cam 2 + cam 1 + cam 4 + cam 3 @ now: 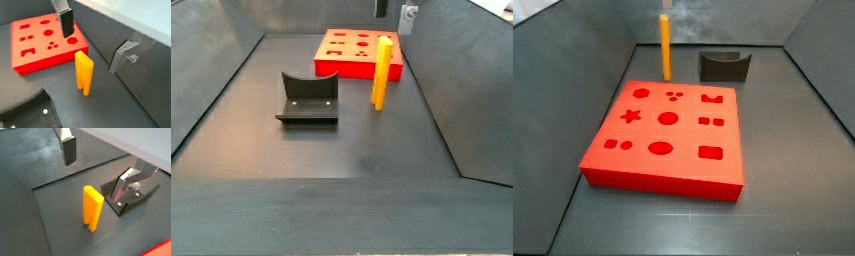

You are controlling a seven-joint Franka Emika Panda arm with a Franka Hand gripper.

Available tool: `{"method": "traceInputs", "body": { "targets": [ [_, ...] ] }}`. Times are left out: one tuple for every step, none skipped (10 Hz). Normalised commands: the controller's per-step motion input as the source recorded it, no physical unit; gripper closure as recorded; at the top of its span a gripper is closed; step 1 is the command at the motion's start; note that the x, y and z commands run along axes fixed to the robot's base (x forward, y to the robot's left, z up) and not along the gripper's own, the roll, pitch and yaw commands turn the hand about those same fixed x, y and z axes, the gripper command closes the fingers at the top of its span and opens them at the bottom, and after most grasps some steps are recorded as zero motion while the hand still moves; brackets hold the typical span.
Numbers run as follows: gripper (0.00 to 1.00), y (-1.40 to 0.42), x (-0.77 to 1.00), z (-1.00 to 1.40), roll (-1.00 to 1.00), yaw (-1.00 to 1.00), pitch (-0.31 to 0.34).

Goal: Pick up the square-circle object. Move up. Place the square-circle object on the fixture. Regrasp the square-circle object. Rotate the square-circle object. Move to above the board. Insert the square-circle object.
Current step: Rotate the square-circle object.

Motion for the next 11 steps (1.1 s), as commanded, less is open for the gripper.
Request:
{"method": "traceInputs", "body": {
  "targets": [
    [0.00,0.00,0.03,-0.02,-0.01,1.00,0.014],
    [0.00,0.00,0.03,-0.02,-0.02,1.00,0.015],
    [0.00,0.00,0.03,-0.02,-0.02,1.00,0.016],
    [0.00,0.00,0.03,-0.02,-0.02,1.00,0.017],
    [0.00,0.00,0.03,-0.02,-0.02,1.00,0.018],
    [0.00,0.00,0.03,-0.02,-0.02,1.00,0.019],
    [0.00,0.00,0.03,-0.02,-0.02,1.00,0.020],
    [0.00,0.00,0.03,-0.02,-0.02,1.00,0.023],
    [0.00,0.00,0.03,-0.02,-0.03,1.00,0.025],
    [0.00,0.00,0.03,-0.02,-0.03,1.00,0.028],
    [0.00,0.00,0.03,-0.02,-0.03,1.00,0.031]
  ]
}}
